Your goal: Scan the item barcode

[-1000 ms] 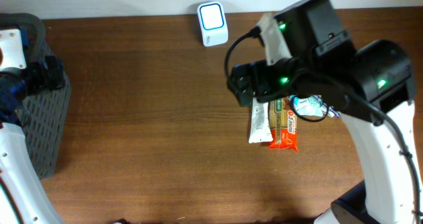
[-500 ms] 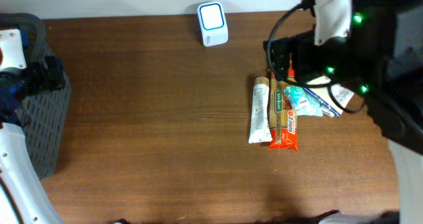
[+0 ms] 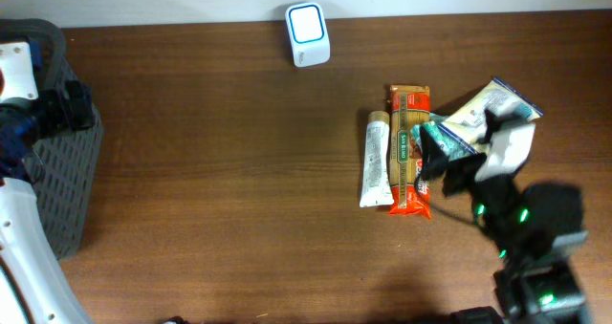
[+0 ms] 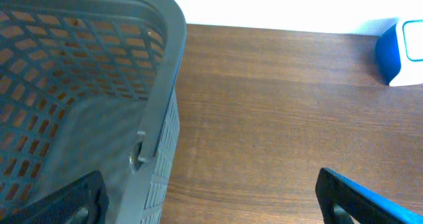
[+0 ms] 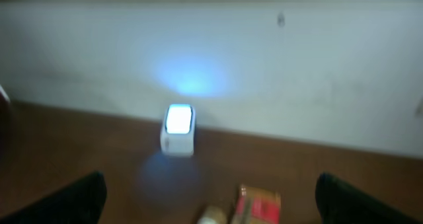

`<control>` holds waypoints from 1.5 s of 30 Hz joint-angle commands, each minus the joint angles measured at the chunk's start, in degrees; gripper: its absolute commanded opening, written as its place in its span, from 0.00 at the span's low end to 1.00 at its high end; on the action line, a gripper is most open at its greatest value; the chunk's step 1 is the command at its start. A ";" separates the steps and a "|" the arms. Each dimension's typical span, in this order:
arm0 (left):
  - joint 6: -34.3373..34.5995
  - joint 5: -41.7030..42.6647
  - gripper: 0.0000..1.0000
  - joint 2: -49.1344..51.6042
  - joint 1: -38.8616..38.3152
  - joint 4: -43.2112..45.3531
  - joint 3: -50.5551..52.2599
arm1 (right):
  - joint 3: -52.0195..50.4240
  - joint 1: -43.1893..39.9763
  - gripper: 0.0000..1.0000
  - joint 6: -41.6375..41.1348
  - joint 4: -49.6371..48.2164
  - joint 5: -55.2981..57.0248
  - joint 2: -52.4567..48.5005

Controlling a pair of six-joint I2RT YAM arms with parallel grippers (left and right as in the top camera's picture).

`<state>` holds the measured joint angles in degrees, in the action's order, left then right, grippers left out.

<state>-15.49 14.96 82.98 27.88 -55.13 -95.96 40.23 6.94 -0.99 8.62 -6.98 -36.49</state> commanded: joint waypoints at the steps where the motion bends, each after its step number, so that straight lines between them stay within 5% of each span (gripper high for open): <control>1: -0.90 0.26 0.99 -0.28 0.04 0.00 -0.57 | -15.52 -1.77 0.99 0.37 -7.21 -1.44 10.36; 7: -0.90 0.26 0.99 -0.28 0.04 0.00 -0.57 | -34.29 -2.21 0.99 0.39 -10.60 -1.38 27.65; 13: -0.90 0.26 0.99 -0.28 0.04 0.00 -0.57 | -39.91 -3.58 0.99 0.37 -6.54 -1.44 36.35; 45: -0.90 0.28 0.99 -0.31 0.04 0.00 -0.57 | -39.91 -5.88 0.99 0.35 -4.92 -1.44 36.30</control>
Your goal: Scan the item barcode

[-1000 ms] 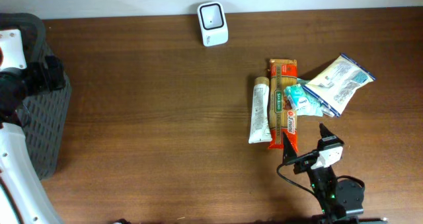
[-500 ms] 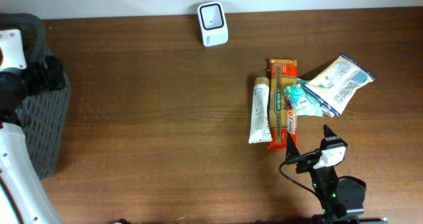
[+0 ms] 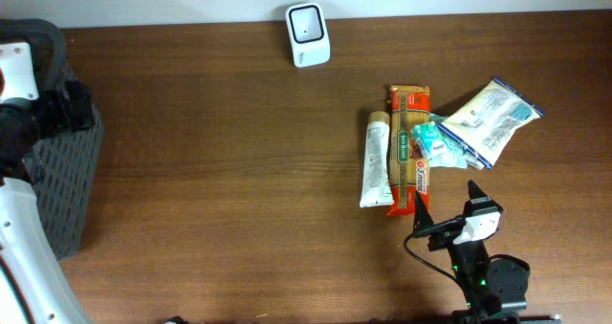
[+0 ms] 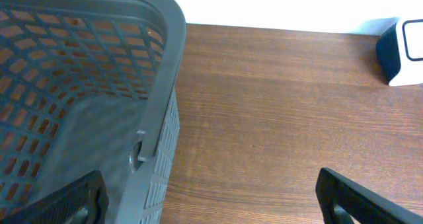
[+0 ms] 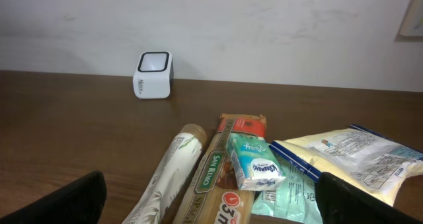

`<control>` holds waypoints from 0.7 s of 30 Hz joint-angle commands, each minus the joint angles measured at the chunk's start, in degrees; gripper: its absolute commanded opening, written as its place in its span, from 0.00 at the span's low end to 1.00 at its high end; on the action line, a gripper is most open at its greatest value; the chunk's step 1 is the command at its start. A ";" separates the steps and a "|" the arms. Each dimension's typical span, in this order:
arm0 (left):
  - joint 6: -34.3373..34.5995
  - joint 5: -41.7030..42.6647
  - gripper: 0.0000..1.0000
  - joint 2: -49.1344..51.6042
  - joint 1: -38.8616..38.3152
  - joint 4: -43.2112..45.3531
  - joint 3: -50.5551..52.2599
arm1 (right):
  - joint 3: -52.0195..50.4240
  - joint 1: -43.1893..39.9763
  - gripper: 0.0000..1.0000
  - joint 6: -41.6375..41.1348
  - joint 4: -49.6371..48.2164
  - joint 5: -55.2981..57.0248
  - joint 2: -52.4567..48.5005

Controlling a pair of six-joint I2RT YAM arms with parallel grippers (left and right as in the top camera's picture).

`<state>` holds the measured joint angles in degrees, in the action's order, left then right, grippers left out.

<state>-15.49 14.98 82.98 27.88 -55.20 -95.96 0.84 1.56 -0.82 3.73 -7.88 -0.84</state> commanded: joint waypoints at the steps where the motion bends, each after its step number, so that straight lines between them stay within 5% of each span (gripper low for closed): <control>1: -0.90 0.26 0.99 -0.90 0.02 0.07 -0.57 | -0.52 -0.50 0.99 0.17 -0.02 -0.52 0.66; 13: -1.14 -8.41 0.99 -12.17 -16.06 -0.57 1.18 | -0.52 -0.50 0.99 0.17 -0.02 -0.52 0.66; 17: -1.31 -8.81 0.99 -19.93 -20.09 4.07 11.93 | -0.52 -0.50 0.99 0.17 -0.02 -0.52 0.66; 21: -1.31 -8.81 0.99 -30.25 -22.60 19.82 30.16 | -0.52 -0.50 0.99 0.17 -0.02 -0.55 0.66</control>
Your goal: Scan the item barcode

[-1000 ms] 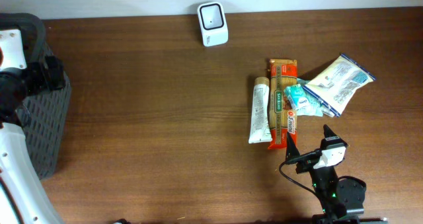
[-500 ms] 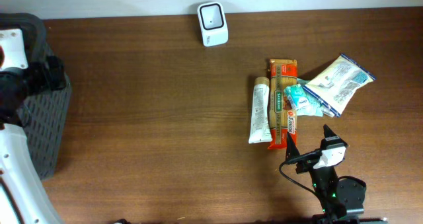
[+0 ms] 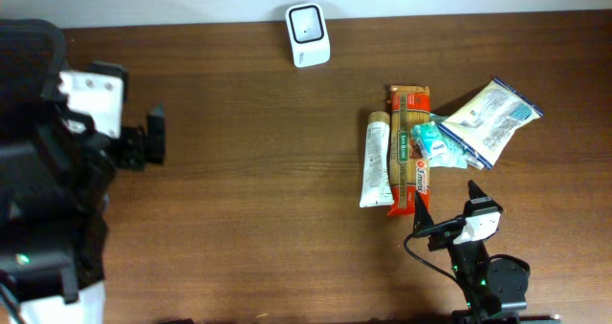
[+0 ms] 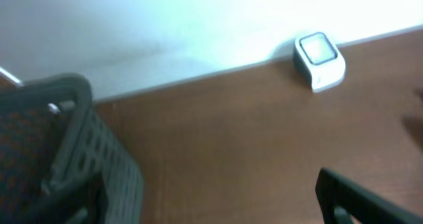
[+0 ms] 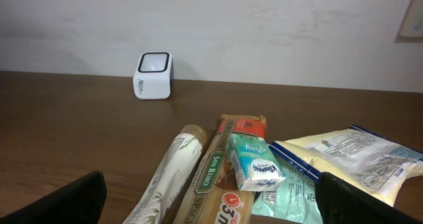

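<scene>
The white barcode scanner [image 3: 308, 22] stands at the table's far edge, also in the right wrist view as the scanner [image 5: 153, 74] and in the left wrist view as the scanner [image 4: 318, 53]. The items lie in a cluster: a white tube [image 3: 376, 159], a pasta pack [image 3: 409, 150], a tissue pack [image 5: 254, 161] on top of it, and a blue-edged bag [image 3: 492, 120]. My right gripper [image 3: 448, 202] sits open, low and just short of the cluster, holding nothing. My left gripper [image 3: 153, 138] is open and empty over the left of the table.
A grey mesh basket [image 4: 99, 164] stands at the table's left end, close behind my left gripper. A mint-green pack [image 5: 291, 197] lies under the tissue pack and the bag. A pale wall runs behind the table's far edge.
My left arm has moved right, off the basket, and its camera now looks out across the table to the scanner and the wall. The right arm and the items have not moved.
At first my right gripper hung over the items by the bag and the scanner glowed blue. Then it sat low at the near edge, open and empty, with the scanner dark. My left gripper stayed at the basket rim until now, when it stands out over the table.
</scene>
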`<control>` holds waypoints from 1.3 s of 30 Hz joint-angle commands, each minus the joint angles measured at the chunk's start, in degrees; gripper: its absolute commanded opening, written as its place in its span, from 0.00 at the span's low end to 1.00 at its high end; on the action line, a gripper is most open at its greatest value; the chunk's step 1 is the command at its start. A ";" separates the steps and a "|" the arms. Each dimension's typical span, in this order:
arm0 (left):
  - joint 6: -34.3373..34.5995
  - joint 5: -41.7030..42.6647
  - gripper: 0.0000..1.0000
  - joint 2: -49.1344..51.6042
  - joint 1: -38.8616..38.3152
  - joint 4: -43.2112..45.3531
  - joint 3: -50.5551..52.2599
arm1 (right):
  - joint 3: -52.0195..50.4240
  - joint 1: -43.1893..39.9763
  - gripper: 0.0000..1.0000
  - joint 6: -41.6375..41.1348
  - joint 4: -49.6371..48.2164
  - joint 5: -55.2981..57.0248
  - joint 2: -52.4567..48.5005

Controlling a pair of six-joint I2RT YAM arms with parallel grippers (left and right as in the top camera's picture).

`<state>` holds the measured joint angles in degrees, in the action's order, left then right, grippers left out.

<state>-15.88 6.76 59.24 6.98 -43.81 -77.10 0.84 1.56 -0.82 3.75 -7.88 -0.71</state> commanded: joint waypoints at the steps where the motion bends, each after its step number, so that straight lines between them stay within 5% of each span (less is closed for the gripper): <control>1: -0.92 -0.59 0.99 -8.76 -2.12 12.55 15.23 | -0.52 -0.50 0.99 0.17 -0.04 -0.52 0.52; 7: -0.92 -0.63 0.99 -25.77 -2.82 42.14 43.10 | -0.52 -0.50 0.99 0.17 -0.04 -0.55 0.52; 10: -0.92 -0.66 0.99 -33.31 -2.82 46.80 52.19 | -0.52 -0.50 0.99 0.17 -0.04 -0.55 0.52; 22: -0.98 -5.35 0.99 -55.95 -2.82 48.17 73.13 | -0.52 -0.50 0.99 0.17 -0.04 -0.52 0.52; 39: 0.13 -5.11 0.99 -58.97 -2.86 39.21 76.63 | -0.52 -0.50 0.99 0.17 -0.04 -0.55 0.52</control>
